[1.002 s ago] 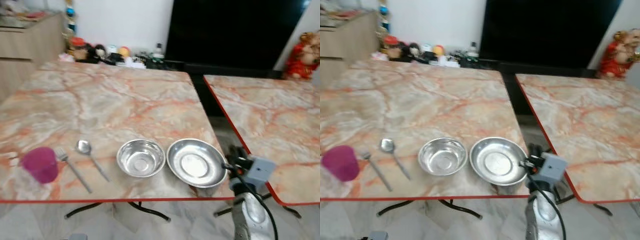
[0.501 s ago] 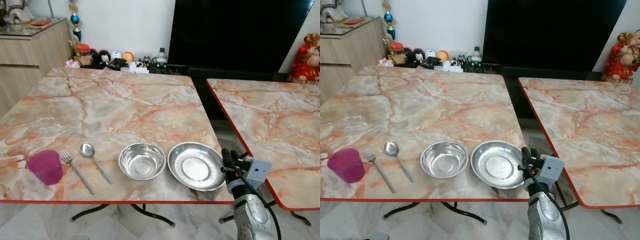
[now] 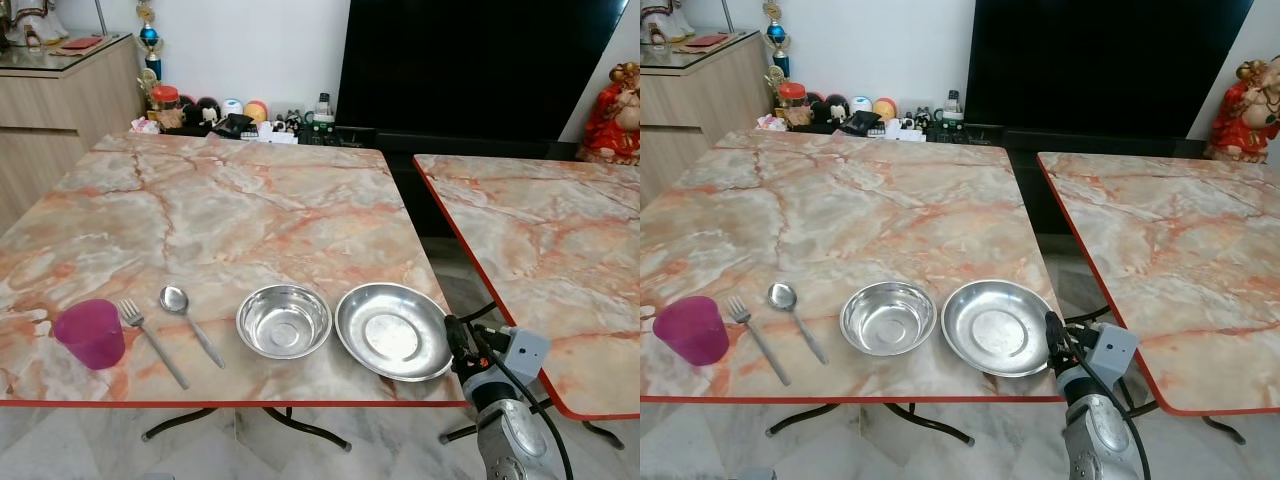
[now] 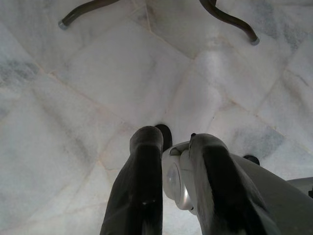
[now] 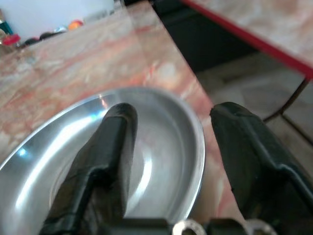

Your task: Setting the table

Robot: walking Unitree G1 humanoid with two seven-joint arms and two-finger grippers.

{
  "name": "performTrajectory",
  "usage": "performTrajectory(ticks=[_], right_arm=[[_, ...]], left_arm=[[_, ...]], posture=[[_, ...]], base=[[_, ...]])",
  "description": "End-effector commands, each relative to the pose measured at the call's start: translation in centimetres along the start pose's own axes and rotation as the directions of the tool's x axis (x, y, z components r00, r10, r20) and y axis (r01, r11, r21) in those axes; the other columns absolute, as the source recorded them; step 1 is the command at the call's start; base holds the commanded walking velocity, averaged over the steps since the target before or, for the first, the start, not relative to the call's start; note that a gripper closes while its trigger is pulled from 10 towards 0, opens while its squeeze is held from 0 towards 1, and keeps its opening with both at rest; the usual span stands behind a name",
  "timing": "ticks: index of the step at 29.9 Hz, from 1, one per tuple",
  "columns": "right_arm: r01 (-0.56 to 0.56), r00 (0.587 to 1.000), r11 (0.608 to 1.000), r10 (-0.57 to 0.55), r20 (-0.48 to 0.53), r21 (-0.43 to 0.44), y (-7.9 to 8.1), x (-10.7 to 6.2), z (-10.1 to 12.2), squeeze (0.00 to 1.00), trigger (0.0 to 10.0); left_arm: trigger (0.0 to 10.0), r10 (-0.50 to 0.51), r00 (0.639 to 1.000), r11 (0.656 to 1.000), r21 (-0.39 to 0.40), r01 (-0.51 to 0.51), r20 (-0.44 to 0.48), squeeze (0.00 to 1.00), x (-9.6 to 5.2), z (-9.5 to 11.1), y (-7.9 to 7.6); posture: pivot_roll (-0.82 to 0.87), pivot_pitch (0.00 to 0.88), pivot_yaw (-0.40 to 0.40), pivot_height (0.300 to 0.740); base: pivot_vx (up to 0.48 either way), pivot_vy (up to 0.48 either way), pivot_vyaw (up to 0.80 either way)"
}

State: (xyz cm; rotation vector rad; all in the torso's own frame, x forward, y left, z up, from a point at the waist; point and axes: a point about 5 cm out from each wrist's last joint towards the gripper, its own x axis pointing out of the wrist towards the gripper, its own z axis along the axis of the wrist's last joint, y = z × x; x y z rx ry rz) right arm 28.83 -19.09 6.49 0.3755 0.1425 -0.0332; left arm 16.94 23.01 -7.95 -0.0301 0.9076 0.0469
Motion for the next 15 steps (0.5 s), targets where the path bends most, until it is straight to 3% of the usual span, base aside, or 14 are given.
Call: performTrajectory(ticks=[1,15], right_arm=[[0.011,0.999,1.000,-0.011,-0.038,0.009,-0.30,-0.19,-0.17,0.00,10.0],[0.046,0.998,0.979,-0.036,-0.052,0.196,-0.61,0.11,-0.32,0.00,10.0]], left_arm=[[10.0,-0.012,1.000,1.000,0.010,0.012,-0.024,0.00,-0.03,-0.50,-0.28],[10.0,-0.008,0.999,1.000,0.028,0.009,-0.047,0.00,-0.31,-1.19,0.19]], posture=[[0.08,0.023,-0.072,0.740],[0.08,0.013,-0.064,0.740]], base=[[0.000,0.000,0.00],[0.000,0.000,0.00]])
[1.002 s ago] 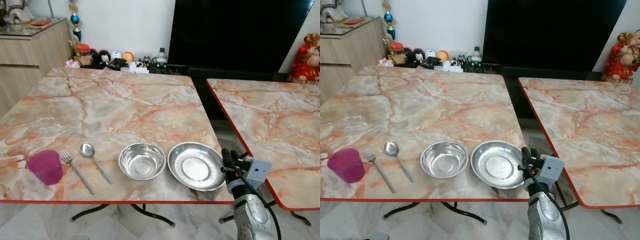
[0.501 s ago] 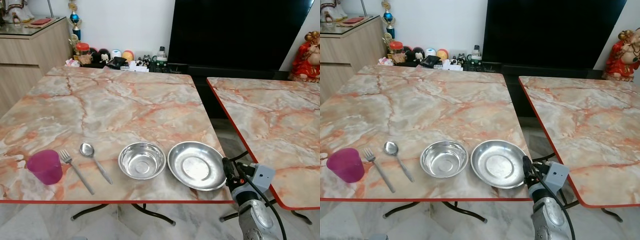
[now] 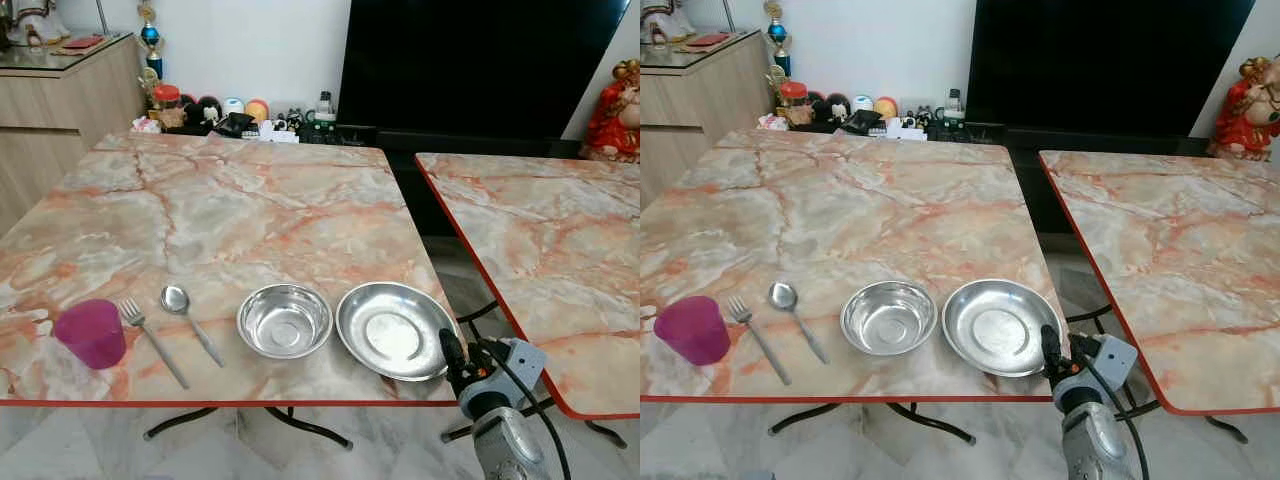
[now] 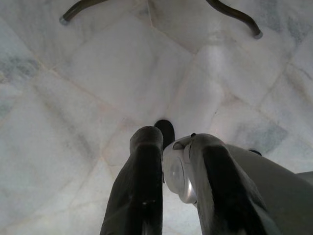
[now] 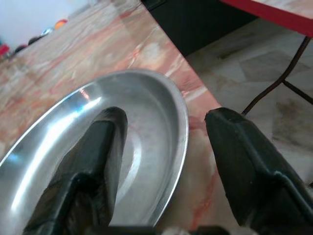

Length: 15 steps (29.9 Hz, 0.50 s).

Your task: Setting the table

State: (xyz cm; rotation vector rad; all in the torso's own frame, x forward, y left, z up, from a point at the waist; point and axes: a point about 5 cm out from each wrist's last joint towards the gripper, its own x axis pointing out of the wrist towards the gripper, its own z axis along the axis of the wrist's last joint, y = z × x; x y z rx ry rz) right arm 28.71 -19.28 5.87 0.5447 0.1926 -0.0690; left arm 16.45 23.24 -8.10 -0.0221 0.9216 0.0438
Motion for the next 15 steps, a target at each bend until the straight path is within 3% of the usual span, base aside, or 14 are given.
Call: performTrajectory(ticks=[1,15], right_arm=[[0.007,1.000,0.999,-0.007,-0.005,0.033,-0.17,0.17,0.21,0.00,10.0],[0.049,0.996,0.999,-0.048,-0.076,0.015,-0.83,1.14,-0.09,0.00,10.0]], left_arm=[[10.0,-0.011,0.999,1.000,0.023,0.011,-0.034,0.00,-0.13,-0.74,-0.08],[10.0,-0.007,0.998,0.999,0.041,0.010,-0.063,0.00,-0.34,-1.41,0.23]], posture=[[0.08,0.009,-0.064,0.740],[0.09,0.000,-0.063,0.740]], base=[[0.000,0.000,0.00],[0.000,0.000,0.00]])
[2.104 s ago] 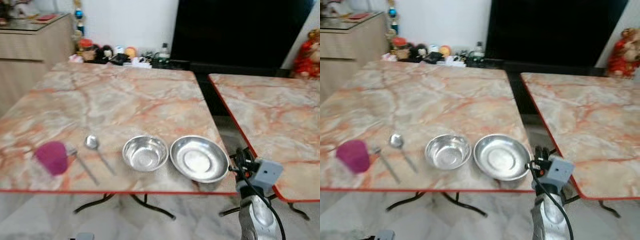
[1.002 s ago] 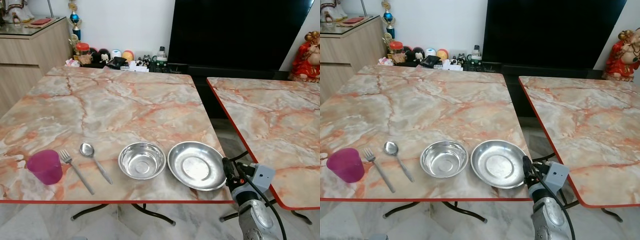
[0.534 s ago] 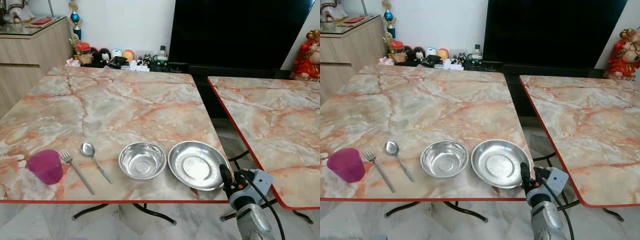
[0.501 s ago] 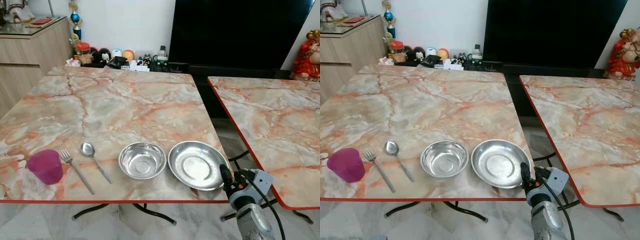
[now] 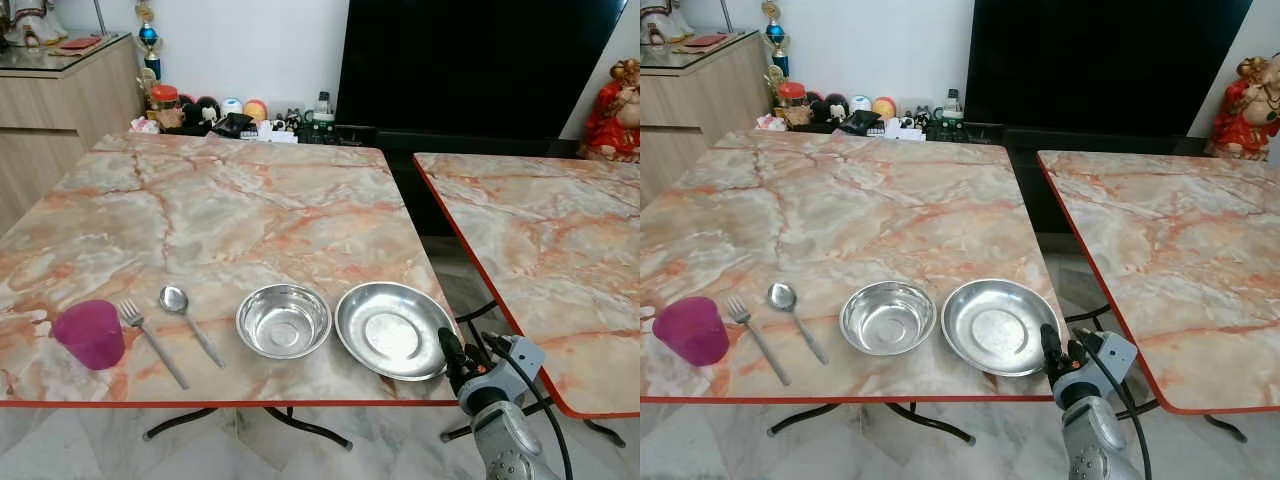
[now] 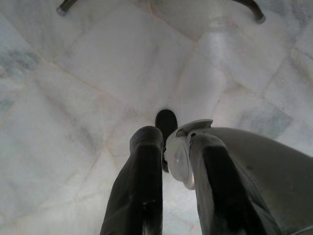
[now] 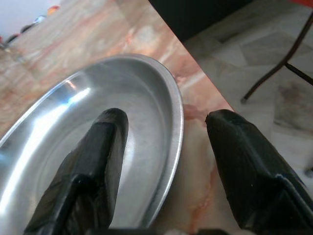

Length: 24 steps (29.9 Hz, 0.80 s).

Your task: Setting the table

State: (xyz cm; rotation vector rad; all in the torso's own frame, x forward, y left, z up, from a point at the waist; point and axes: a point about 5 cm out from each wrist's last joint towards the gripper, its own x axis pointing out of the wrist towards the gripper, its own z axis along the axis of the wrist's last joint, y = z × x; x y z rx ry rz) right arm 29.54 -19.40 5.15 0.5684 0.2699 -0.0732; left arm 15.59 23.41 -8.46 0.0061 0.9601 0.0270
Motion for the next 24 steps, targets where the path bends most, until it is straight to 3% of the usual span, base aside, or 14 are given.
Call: performTrajectory(ticks=[1,10,24], right_arm=[[0.026,1.000,1.000,-0.026,-0.002,-0.005,-0.4,0.2,0.3,0.00,10.0],[0.048,0.998,0.999,-0.049,-0.037,-0.017,-0.9,0.6,0.1,0.00,10.0],[0.010,0.992,0.998,-0.017,-0.122,-0.063,-0.2,1.5,-0.3,0.00,10.0]], left_arm=[[10.0,-0.007,1.000,1.000,0.010,0.007,-0.025,0.00,-0.1,-0.5,0.0],[10.0,-0.002,1.000,1.000,0.006,0.002,-0.030,0.00,-0.1,-0.6,0.1],[10.0,0.009,0.999,1.000,-0.010,-0.009,-0.039,0.00,-0.2,-0.9,0.5]], posture=[[0.09,0.000,-0.063,0.740],[0.09,0.000,-0.064,0.740],[0.09,0.011,-0.076,0.740]], base=[[0.000,0.000,0.00],[0.000,0.000,0.00],[0.000,0.000,0.00]])
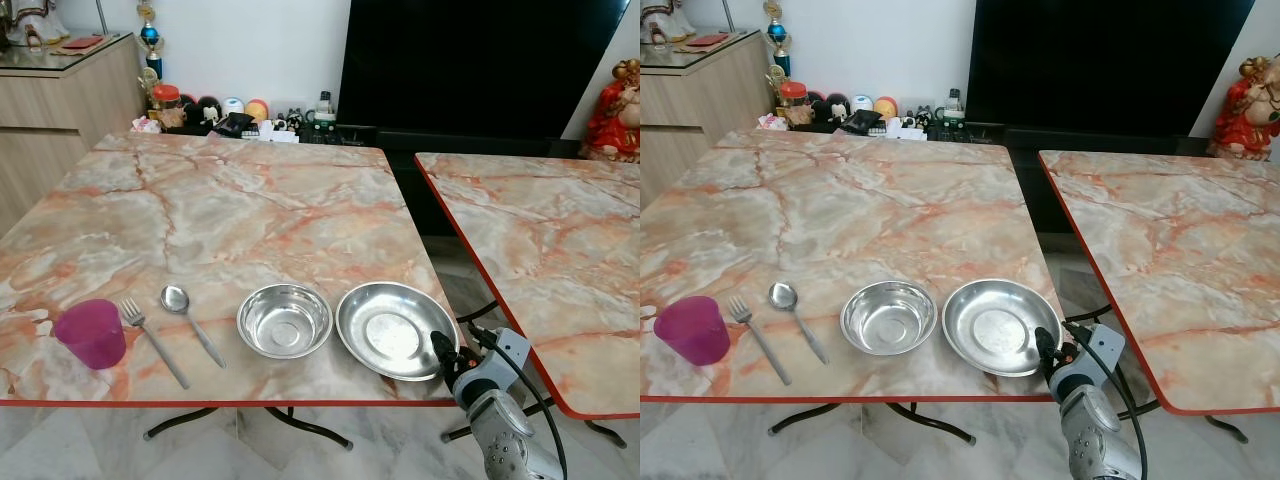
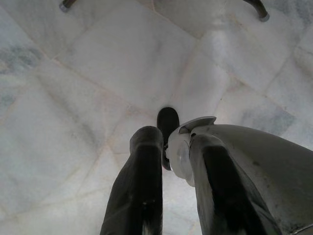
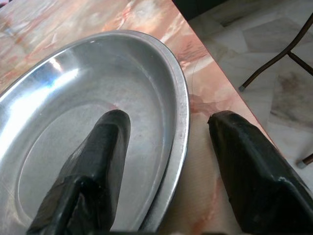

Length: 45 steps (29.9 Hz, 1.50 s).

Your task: Setting the table

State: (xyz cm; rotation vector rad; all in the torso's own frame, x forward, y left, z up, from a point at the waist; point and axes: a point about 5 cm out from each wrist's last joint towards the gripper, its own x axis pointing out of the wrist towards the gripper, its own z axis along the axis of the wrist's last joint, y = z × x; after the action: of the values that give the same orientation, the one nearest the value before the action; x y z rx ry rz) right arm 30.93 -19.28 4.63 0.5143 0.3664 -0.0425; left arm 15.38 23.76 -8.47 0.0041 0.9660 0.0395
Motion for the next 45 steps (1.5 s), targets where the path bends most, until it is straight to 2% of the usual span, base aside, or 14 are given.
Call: performTrajectory(ticks=[1,2,3,4,5,6,20,31,38,39,41,42,43,45], right_arm=[[0.010,0.999,1.000,-0.010,-0.031,-0.007,-0.2,0.1,-0.2,0.00,10.0],[0.011,0.999,1.000,-0.011,-0.035,-0.009,-0.2,0.1,-0.3,0.00,10.0],[0.014,0.999,1.000,-0.015,-0.046,-0.014,-0.3,0.1,-0.4,0.00,6.2],[0.019,0.998,1.000,-0.020,-0.054,-0.017,-0.3,0.1,-0.4,0.00,4.5],[0.019,0.998,1.000,-0.020,-0.054,-0.017,-0.3,0.1,-0.4,0.00,4.5],[0.019,0.998,1.000,-0.020,-0.065,-0.017,-0.4,0.2,-0.5,0.00,0.0],[-0.023,0.995,0.999,0.019,-0.102,-0.037,0.3,0.5,-0.7,0.00,0.0],[-0.001,0.997,0.999,-0.002,-0.075,-0.042,0.2,0.7,-0.4,0.00,0.0],[0.078,0.995,0.997,-0.078,0.069,-0.007,-0.6,0.5,1.2,0.00,0.0],[0.092,0.987,0.995,-0.095,0.132,0.025,-0.7,0.4,1.9,0.00,0.0],[0.095,0.982,0.995,-0.101,0.160,0.044,-0.7,0.3,2.2,0.00,0.0],[0.093,0.965,0.992,-0.111,0.237,0.086,-0.7,0.1,3.1,0.00,0.0],[0.086,0.956,0.991,-0.112,0.269,0.105,-0.7,-0.1,3.5,0.00,0.0],[0.083,0.950,0.990,-0.114,0.292,0.118,-0.7,-0.2,3.7,0.00,0.0]], left_arm=[[10.0,0.000,0.999,1.000,-0.004,-0.001,-0.036,0.00,-0.1,-0.7,0.1],[10.0,0.001,0.999,1.000,-0.006,-0.001,-0.037,0.00,-0.2,-0.8,0.1],[10.0,0.003,0.999,1.000,-0.006,-0.003,-0.042,0.00,-0.2,-0.9,0.1],[10.0,0.003,0.999,1.000,-0.007,-0.004,-0.044,0.00,-0.2,-0.9,0.1],[10.0,0.003,0.999,1.000,-0.007,-0.004,-0.044,0.00,-0.2,-0.9,0.1],[10.0,0.004,0.999,1.000,-0.008,-0.004,-0.044,0.00,-0.2,-0.9,0.1],[10.0,0.007,0.998,1.000,-0.019,-0.008,-0.054,0.00,-0.2,-1.3,-0.1],[10.0,0.007,0.998,1.000,-0.021,-0.009,-0.055,0.00,-0.2,-1.3,0.0],[10.0,0.006,0.999,1.000,-0.002,-0.006,-0.045,0.00,-0.2,-1.0,0.1],[10.0,0.005,0.999,1.000,0.005,-0.005,-0.044,0.00,-0.2,-1.0,0.0],[10.0,0.005,0.999,1.000,0.007,-0.005,-0.044,0.00,-0.2,-1.0,0.0],[10.0,0.006,0.999,1.000,0.009,-0.006,-0.042,0.00,-0.1,-0.9,0.0],[10.0,0.007,0.999,1.000,0.011,-0.006,-0.041,0.00,-0.1,-0.9,0.0],[10.0,0.008,0.999,1.000,0.013,-0.007,-0.041,0.00,-0.1,-0.9,0.0]], posture=[[0.09,0.014,-0.077,0.740],[0.09,0.014,-0.077,0.740],[0.09,0.014,-0.079,0.740],[0.09,0.014,-0.081,0.740],[0.09,0.014,-0.081,0.740],[0.09,0.014,-0.081,0.740],[0.10,0.010,-0.088,0.740],[0.10,0.009,-0.088,0.740],[0.10,0.006,-0.086,0.740],[0.10,0.006,-0.085,0.740],[0.10,0.006,-0.085,0.740],[0.10,0.007,-0.084,0.740],[0.10,0.007,-0.084,0.740],[0.10,0.007,-0.084,0.740]], base=[[0.000,0.000,0.00],[0.000,0.000,0.00],[0.000,0.000,0.00],[0.000,0.000,0.00],[0.000,0.000,0.00],[0.000,0.000,0.00],[0.000,0.000,0.00],[0.000,0.000,0.00],[0.000,0.000,0.00],[0.000,0.000,0.00],[0.000,0.000,0.00],[0.000,0.000,0.00],[0.000,0.000,0.00],[0.000,0.000,0.00]])
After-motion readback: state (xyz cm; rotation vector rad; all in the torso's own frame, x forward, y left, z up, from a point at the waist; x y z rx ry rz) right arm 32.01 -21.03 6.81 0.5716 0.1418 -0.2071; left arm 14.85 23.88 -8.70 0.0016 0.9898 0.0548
